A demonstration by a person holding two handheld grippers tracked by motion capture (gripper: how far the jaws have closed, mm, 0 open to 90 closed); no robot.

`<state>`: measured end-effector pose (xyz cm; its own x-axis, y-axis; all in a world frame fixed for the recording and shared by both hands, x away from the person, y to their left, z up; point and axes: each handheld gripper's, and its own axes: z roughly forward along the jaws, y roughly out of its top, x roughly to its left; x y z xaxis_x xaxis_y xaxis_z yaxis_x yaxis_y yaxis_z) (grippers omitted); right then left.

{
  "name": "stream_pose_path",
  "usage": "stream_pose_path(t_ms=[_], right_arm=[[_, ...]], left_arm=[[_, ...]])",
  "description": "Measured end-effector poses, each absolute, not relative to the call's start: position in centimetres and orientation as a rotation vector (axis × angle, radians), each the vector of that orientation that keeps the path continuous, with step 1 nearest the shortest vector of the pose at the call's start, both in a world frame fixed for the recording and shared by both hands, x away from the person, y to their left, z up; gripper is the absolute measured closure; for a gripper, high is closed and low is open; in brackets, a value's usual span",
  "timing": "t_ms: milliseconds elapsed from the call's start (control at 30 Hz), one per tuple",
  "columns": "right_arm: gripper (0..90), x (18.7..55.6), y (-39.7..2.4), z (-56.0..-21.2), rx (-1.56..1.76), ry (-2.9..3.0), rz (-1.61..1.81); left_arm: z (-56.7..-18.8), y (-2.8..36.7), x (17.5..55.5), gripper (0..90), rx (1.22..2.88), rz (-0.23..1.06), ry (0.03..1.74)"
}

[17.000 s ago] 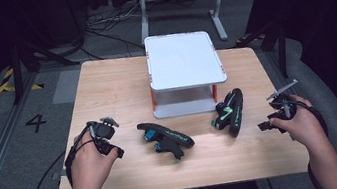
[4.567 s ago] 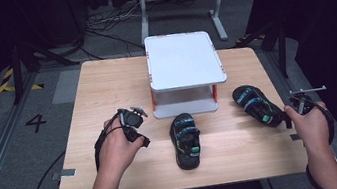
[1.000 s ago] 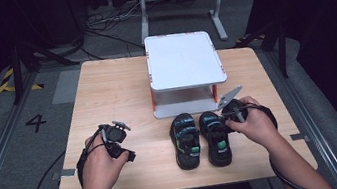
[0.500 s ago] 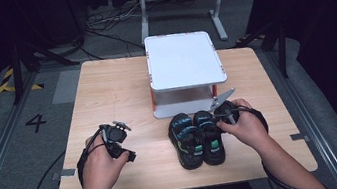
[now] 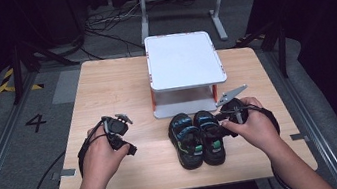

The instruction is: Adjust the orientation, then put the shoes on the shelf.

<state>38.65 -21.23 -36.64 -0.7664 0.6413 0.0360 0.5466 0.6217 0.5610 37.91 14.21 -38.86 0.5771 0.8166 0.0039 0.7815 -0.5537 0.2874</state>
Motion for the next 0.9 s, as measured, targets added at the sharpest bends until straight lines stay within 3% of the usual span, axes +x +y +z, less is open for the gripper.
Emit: stream_pose_path(t_ms=[200,900], right_arm=[[37.1,37.8,-20.4,-35.9,1.148,2.644,0.810],[38.7,35.6,-16.5,-37.0,1.226,2.691,0.721]], left_arm=[[-38.9,13.7,38.7,25.5,2.568,0.189,1.295],[-39.2,13.0,38.7,24.9,2.588,0.178,1.248]])
